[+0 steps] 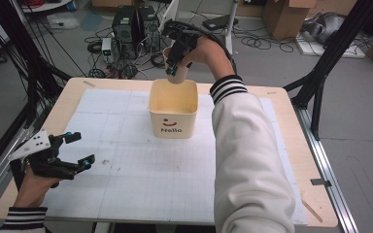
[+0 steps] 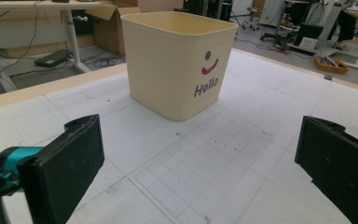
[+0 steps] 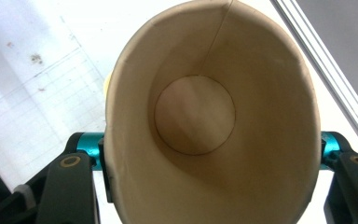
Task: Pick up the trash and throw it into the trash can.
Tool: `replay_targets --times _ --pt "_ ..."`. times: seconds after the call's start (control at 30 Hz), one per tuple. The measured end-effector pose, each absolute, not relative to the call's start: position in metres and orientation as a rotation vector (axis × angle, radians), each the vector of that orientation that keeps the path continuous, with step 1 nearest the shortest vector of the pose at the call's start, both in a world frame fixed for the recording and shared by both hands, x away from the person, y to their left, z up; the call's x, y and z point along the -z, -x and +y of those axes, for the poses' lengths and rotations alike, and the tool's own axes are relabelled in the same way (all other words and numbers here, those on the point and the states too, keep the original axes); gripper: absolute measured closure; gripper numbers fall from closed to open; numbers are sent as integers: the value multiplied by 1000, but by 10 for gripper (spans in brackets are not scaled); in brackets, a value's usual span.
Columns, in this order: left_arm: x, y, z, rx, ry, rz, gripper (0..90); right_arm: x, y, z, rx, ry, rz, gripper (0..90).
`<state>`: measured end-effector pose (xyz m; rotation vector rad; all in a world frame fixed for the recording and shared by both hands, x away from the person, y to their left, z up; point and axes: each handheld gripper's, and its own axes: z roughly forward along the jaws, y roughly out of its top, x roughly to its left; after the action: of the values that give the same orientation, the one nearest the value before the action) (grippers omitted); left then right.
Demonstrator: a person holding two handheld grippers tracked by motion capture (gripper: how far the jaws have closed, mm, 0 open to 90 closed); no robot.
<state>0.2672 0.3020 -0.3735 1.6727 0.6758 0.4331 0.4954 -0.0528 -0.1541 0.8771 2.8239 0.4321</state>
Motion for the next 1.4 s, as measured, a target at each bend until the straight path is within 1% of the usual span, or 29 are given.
replay_targets --times 0.23,1.13,1.4 --pt "373 -267 302 -433 -1669 674 18 164 -500 -48 -418 -831 2824 321" --pt "373 -267 301 -431 -1680 674 18 235 -515 -46 -399 -843 2864 316" --pt "374 -267 301 -430 -1683 676 18 246 -518 -45 -395 -853 2855 314"
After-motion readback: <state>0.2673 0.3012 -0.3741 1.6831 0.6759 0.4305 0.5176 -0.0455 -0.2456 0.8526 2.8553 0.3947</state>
